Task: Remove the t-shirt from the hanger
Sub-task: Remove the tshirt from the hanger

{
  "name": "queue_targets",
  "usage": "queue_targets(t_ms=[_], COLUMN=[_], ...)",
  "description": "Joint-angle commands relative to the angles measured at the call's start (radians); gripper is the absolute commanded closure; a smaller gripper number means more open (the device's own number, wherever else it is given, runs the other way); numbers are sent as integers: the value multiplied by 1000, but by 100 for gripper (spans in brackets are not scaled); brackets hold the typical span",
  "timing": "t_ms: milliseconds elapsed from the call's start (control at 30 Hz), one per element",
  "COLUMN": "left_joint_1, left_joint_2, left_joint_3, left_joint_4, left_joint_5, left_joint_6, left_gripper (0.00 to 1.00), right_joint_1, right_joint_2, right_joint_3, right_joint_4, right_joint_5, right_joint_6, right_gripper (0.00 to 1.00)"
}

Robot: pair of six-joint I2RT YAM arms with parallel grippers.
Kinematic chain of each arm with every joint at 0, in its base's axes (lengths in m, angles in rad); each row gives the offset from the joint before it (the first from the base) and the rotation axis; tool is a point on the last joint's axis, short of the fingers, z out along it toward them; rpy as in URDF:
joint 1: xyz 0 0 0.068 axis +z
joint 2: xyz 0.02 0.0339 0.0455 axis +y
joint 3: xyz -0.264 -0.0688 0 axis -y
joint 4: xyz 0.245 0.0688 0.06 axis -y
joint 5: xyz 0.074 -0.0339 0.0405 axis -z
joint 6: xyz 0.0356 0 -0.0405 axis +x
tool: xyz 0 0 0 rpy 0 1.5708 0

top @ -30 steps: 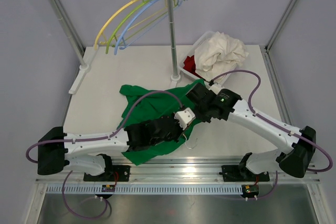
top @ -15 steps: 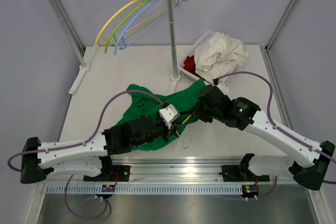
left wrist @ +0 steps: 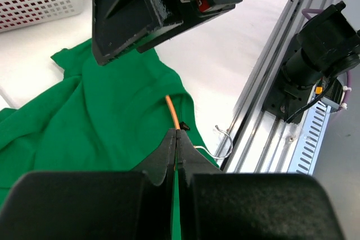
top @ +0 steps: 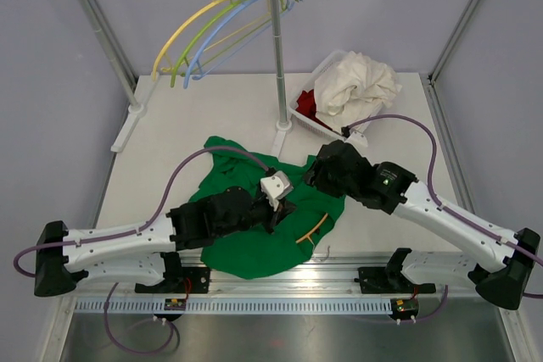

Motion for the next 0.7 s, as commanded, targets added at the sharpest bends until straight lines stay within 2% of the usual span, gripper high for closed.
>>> queue_targets(t_ms=[0, 167, 300, 433, 533, 667], left_joint_1=[13, 19, 19, 19, 19, 19], left_joint_2=[9, 34, 84, 130, 106, 74], left_joint_3=[37, 49, 67, 90, 74, 55], left_joint_4=[41, 24, 12, -4, 15, 22], left_joint_5=[48, 41, 59, 33, 19, -8], left_joint_6=[-21, -15, 5, -6, -15, -14], left_gripper=[100, 100, 82, 75, 63, 57], right_joint_1=[-5, -5, -6, -8, -10, -10], right_joint_2=[-29, -28, 4, 85, 160, 234], right_joint_3=[-7, -62, -167, -253, -319, -330], right_joint_4=[60, 42, 39, 43, 133, 207], right_joint_5=[21, 55, 60, 55, -12, -45], right_joint_6=[-35, 3, 73, 112, 103, 105], right_gripper=[47, 46, 46, 44, 47, 49])
